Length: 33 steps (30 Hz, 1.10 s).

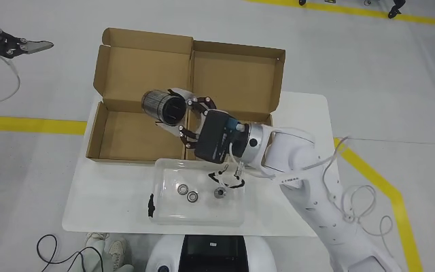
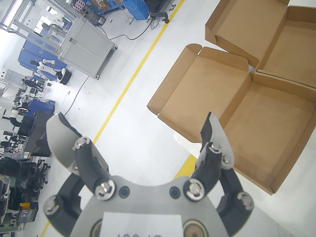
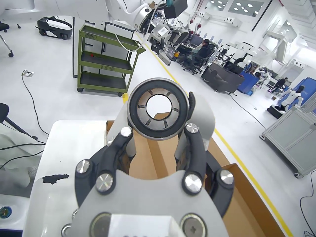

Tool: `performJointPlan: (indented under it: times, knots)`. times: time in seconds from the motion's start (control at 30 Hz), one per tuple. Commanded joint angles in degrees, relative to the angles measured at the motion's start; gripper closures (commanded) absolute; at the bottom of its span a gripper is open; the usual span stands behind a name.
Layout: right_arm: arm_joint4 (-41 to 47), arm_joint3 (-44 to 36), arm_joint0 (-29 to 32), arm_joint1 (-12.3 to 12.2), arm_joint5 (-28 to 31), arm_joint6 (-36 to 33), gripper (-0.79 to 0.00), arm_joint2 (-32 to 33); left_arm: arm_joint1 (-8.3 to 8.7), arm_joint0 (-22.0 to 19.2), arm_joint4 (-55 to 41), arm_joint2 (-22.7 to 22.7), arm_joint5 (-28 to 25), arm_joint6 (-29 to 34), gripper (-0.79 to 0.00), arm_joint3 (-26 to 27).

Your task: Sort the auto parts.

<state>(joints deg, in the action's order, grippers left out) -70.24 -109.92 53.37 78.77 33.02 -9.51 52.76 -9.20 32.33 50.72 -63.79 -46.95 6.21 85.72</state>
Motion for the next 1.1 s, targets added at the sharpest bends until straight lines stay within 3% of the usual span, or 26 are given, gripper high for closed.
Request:
performJointPlan:
  times: [0.0,0.4,0.77,1.07]
  knots:
    - [-0.16,0.10,0.09,0.01,-0.09,0.68,0.000,0.06,0.00,0.00,0.00,0.00,0.00,0.00,-0.785,0.00]
    - [-1.01,0.41,3.13,-0.46,-0.09,-1.06,0.000,0.95,0.00,0.00,0.00,0.00,0.00,0.00,-0.785,0.00]
    - [-0.45,4.54,10.24,-1.53,-0.33,-1.15,0.000,3.13,0.00,0.00,0.00,0.00,0.00,0.00,-0.785,0.00]
    - [-1.88,10.93,8.35,-1.18,-1.18,-1.42,0.000,1.21,0.00,0.00,0.00,0.00,0.00,0.00,-0.785,0.00]
